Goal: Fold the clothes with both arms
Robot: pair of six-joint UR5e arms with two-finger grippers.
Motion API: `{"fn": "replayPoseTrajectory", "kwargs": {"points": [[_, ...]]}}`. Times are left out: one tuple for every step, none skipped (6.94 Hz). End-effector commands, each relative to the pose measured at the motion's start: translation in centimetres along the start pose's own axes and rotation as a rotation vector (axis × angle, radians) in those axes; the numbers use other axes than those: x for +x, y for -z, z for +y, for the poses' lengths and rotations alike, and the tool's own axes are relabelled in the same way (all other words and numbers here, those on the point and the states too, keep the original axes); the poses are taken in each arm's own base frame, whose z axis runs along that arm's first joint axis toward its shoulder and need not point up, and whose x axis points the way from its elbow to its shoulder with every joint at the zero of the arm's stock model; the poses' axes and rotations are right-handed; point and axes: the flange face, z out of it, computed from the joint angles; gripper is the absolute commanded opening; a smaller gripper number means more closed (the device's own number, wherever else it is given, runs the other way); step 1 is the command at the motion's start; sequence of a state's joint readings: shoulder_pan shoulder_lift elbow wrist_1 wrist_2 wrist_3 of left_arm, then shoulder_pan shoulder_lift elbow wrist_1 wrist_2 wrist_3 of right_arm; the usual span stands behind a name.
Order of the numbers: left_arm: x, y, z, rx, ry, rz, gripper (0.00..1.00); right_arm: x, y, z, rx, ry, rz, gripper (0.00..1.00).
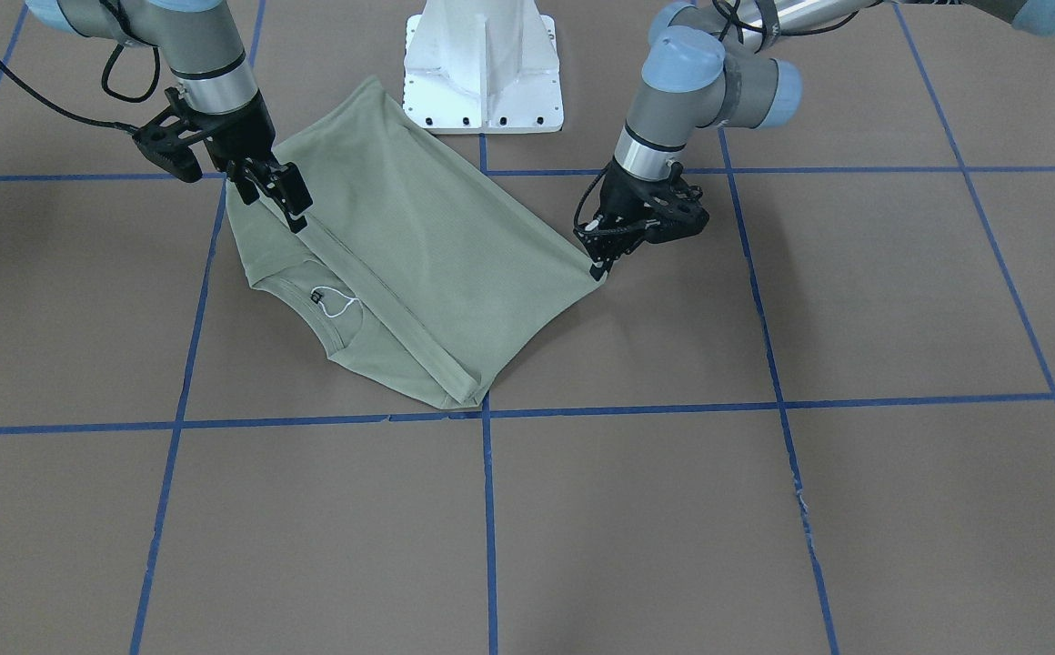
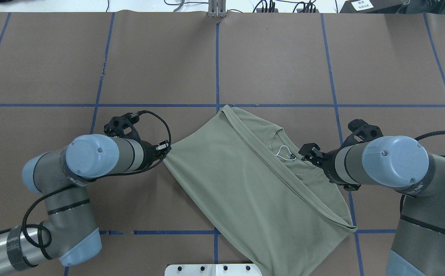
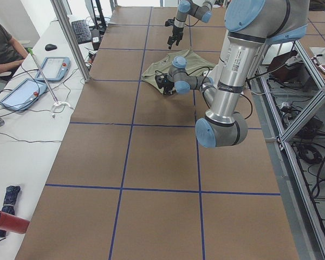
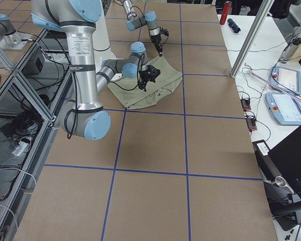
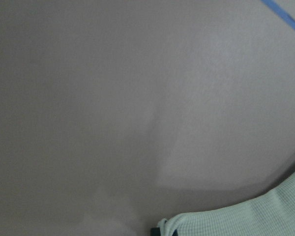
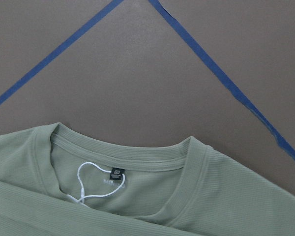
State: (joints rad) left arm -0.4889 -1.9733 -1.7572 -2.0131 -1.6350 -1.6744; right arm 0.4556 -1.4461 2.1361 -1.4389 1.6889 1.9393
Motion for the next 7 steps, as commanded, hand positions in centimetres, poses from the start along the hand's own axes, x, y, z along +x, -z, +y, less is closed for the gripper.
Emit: {"fn": "replayPoseTrajectory", "kwargs": {"points": [[4.2, -1.3, -11.8, 0.149, -0.025, -0.014, 0.00, 0.0, 0.0, 0.1, -0.001, 0.001, 0.000, 1.00], [6.8, -3.4, -15.9, 0.191, -0.002, 0.003, 0.00, 0.0, -0.1, 0.0, 0.001, 0.000, 0.003, 1.00], [6.9, -4.9, -19.1, 0.223, 0.004, 0.073, 0.00, 0.0, -0.1, 0.0, 0.002, 0.000, 0.002, 1.00], [8.0, -7.4, -21.5, 0.239, 0.008, 0.107, 0.00, 0.0, -0.2, -0.2, 0.014, 0.000, -0.001, 1.00], [10.2, -9.0, -22.6, 0.245, 0.009, 0.115, 0.00, 0.0, -0.2, -0.2, 0.014, 0.000, -0.002, 1.00], [10.2, -9.1, -22.9, 0.248, 0.009, 0.115, 0.00, -0.6, 0.2, 0.0, 0.013, 0.002, -0.018, 1.00], [10.3, -9.0, -22.9, 0.243, 0.010, 0.120, 0.26, -2.5, 0.8, 0.7, 0.004, 0.002, -0.056, 1.00]]}}
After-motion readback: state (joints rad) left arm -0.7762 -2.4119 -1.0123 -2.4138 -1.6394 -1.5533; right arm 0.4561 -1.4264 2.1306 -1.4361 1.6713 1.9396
